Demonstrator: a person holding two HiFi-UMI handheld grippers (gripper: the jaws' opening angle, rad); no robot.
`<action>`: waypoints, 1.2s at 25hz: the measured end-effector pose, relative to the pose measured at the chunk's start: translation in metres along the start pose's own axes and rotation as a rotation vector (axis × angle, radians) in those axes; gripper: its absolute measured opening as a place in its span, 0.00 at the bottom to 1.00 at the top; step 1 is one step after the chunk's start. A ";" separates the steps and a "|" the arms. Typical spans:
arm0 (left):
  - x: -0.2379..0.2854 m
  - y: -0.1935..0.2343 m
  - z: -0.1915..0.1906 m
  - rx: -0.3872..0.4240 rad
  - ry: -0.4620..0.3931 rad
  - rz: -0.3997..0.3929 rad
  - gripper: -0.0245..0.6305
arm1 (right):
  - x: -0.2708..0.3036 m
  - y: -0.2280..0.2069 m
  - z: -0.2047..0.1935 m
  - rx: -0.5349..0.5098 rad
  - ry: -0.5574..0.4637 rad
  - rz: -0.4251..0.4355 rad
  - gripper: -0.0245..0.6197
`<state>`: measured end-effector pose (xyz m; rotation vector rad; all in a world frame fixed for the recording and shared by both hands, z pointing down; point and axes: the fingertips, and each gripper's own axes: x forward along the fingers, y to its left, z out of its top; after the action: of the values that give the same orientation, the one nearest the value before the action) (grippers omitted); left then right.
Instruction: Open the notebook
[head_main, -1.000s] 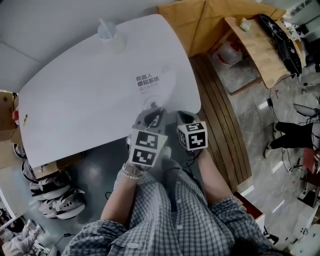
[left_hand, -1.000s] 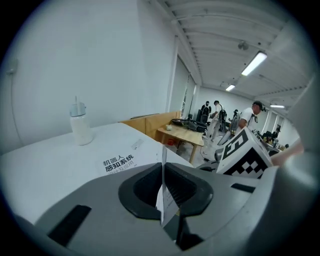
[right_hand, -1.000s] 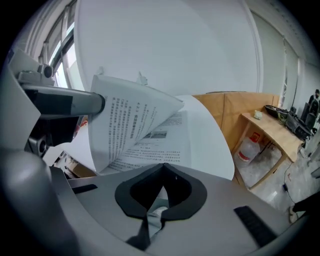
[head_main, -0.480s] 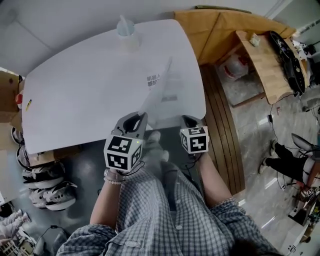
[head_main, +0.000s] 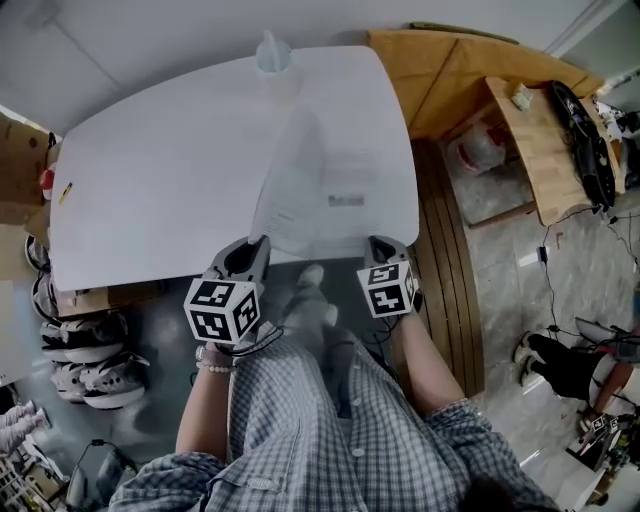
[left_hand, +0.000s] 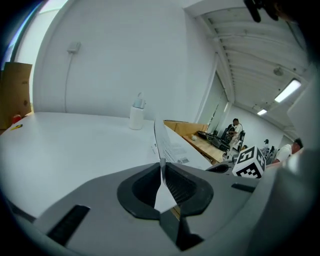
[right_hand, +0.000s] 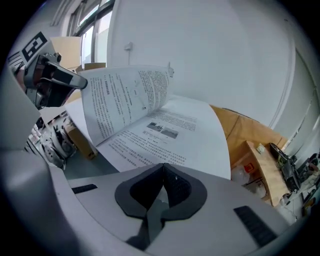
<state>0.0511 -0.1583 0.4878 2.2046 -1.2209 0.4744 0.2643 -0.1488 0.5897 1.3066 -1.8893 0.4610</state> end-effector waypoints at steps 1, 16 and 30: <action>-0.002 0.005 -0.004 -0.014 0.003 0.012 0.08 | 0.000 0.000 0.000 0.000 0.000 0.000 0.07; -0.009 0.055 -0.070 -0.320 0.064 0.090 0.11 | 0.001 0.002 0.001 -0.006 0.007 0.021 0.07; 0.000 0.068 -0.100 -0.312 0.141 0.151 0.21 | 0.000 0.001 -0.001 0.055 0.011 0.028 0.07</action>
<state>-0.0104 -0.1240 0.5862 1.7969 -1.2939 0.4559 0.2640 -0.1481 0.5900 1.3120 -1.9001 0.5374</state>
